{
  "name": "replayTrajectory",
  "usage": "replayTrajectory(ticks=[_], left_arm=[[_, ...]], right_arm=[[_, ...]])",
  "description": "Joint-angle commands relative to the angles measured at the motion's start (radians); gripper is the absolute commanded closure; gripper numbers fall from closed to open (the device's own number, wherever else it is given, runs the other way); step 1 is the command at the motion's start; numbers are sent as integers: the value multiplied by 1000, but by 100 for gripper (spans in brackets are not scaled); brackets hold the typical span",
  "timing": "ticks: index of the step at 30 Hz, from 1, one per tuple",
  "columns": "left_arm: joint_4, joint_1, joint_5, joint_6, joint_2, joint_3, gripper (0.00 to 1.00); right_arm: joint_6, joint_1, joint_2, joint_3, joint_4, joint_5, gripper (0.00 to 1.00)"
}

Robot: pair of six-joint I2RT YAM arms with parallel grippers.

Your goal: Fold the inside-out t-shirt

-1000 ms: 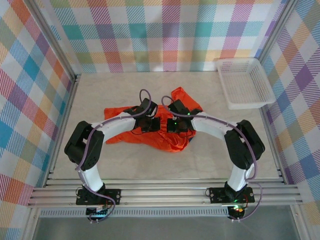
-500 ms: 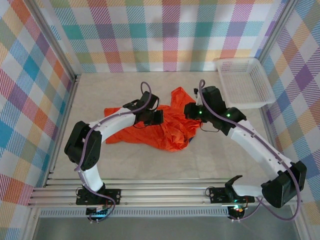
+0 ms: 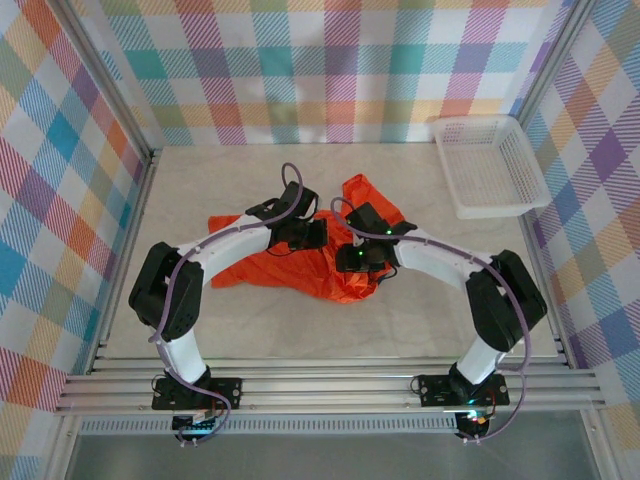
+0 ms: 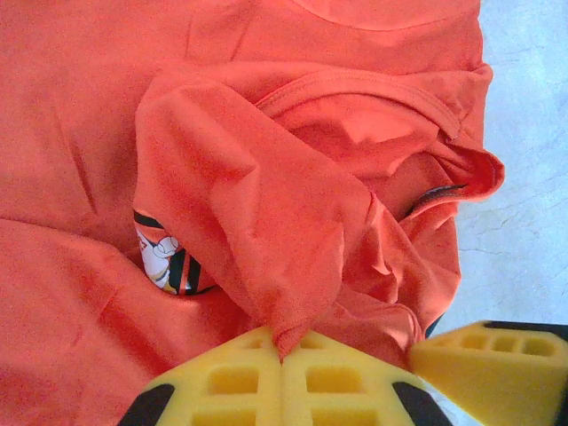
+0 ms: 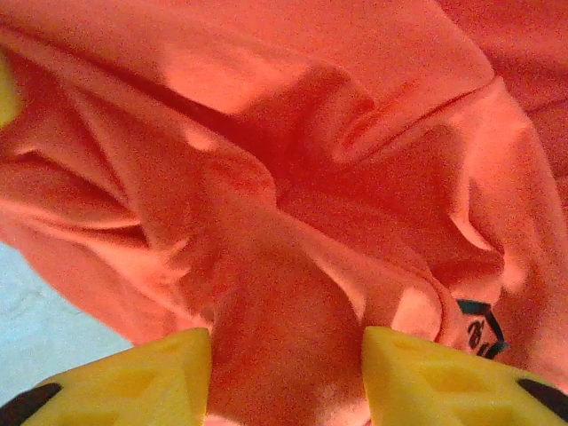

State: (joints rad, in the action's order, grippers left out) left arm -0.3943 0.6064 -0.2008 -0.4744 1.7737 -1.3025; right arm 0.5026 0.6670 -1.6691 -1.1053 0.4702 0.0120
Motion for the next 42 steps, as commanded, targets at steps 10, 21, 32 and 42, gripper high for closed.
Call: replayTrajectory(ticks=[10,21,32,42], left_arm=[[-48,1,-3,31,-3,-14,100],[72,74,-84,4,-29,26,50],[107,102,-242,176,-43,126,53],[201,103,-217,88,116,87,44]], right_arm=[[31,-162,204,71,30,-48,100],[115,-211,282,393,-252,184,100],[156,-213,303,369,-309,256,100],[180,-215,363,356,-310,249,100]])
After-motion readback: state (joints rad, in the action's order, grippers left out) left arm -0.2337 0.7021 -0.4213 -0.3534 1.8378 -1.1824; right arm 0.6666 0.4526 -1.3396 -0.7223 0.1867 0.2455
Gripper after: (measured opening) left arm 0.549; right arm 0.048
